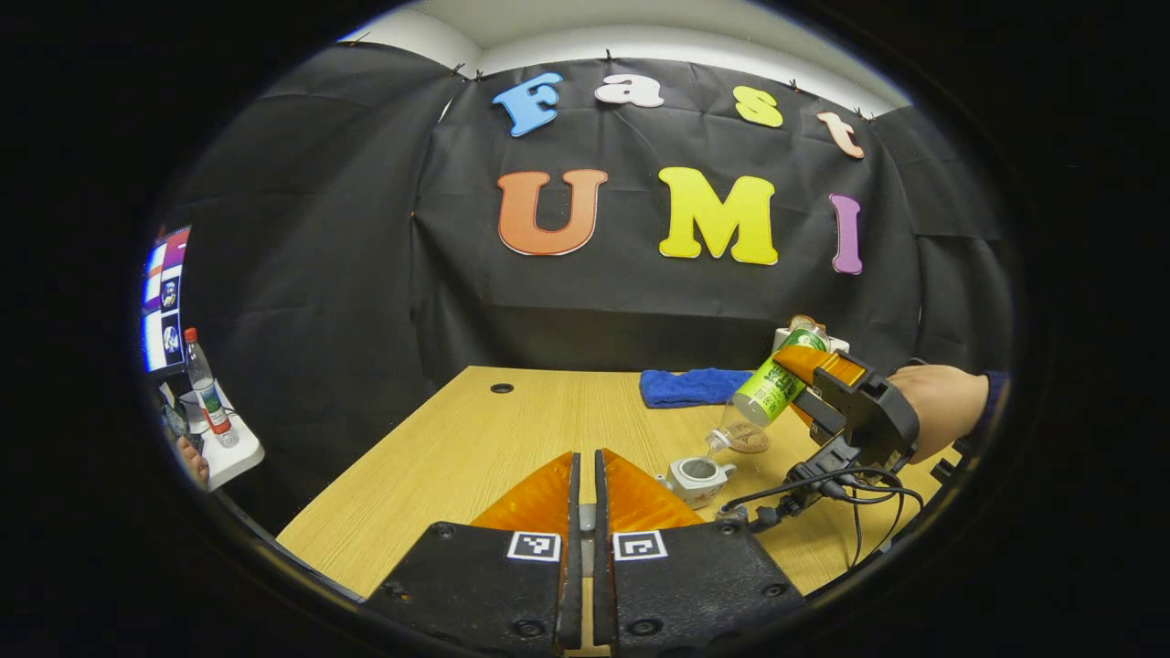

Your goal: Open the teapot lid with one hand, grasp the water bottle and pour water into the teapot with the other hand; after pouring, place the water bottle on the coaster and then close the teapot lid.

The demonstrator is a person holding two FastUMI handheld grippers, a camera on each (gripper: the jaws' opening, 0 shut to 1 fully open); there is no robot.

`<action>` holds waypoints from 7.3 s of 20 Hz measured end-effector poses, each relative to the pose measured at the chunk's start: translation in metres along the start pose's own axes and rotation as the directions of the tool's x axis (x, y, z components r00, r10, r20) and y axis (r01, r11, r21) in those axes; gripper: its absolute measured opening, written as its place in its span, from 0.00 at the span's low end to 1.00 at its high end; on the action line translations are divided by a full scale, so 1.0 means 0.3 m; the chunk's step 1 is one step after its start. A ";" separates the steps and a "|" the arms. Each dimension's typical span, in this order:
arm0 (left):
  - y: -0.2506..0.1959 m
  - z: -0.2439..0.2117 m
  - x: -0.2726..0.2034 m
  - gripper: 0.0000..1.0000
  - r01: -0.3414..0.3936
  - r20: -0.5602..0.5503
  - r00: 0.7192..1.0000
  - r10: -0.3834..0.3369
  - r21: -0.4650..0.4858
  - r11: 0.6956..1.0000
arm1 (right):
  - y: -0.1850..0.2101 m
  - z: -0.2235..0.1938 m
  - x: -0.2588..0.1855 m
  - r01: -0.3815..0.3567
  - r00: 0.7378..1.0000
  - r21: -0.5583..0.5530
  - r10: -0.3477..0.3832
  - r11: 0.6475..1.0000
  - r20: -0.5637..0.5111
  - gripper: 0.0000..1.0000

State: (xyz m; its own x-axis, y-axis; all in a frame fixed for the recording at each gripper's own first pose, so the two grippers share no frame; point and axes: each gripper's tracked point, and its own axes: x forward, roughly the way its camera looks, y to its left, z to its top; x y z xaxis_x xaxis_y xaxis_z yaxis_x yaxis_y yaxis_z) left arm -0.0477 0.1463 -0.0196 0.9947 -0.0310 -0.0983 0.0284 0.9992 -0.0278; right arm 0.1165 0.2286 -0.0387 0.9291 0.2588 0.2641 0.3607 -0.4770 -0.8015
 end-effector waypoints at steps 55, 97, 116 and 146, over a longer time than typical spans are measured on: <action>-0.031 -0.062 0.051 0.07 0.006 -0.055 0.998 -0.006 0.006 1.000 | 0.217 -0.074 0.033 -0.120 0.919 0.990 0.385 0.077 0.082 0.74; -0.192 -0.093 0.138 0.07 0.020 -0.041 0.999 -0.017 0.067 0.998 | 0.341 -0.195 -0.157 0.068 0.874 0.846 0.440 -0.529 0.205 0.96; -0.499 0.001 0.385 0.07 0.165 0.143 0.975 -0.169 0.042 0.985 | 0.443 -0.585 -0.488 0.225 0.891 0.804 0.451 -0.551 0.060 0.98; -0.408 -0.134 0.544 0.34 0.088 0.080 0.993 -0.090 0.027 0.996 | 0.366 -0.505 -0.498 0.117 0.912 0.836 0.391 -0.536 0.123 0.96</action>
State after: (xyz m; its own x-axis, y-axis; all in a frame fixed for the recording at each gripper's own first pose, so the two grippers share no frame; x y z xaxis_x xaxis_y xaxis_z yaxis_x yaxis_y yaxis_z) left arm 0.1071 0.0179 -0.0722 0.9928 -0.1188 -0.0155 0.1187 0.9929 -0.0097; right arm 0.0296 0.0105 -0.0848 0.9785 0.1526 -0.1388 -0.1525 0.9882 0.0114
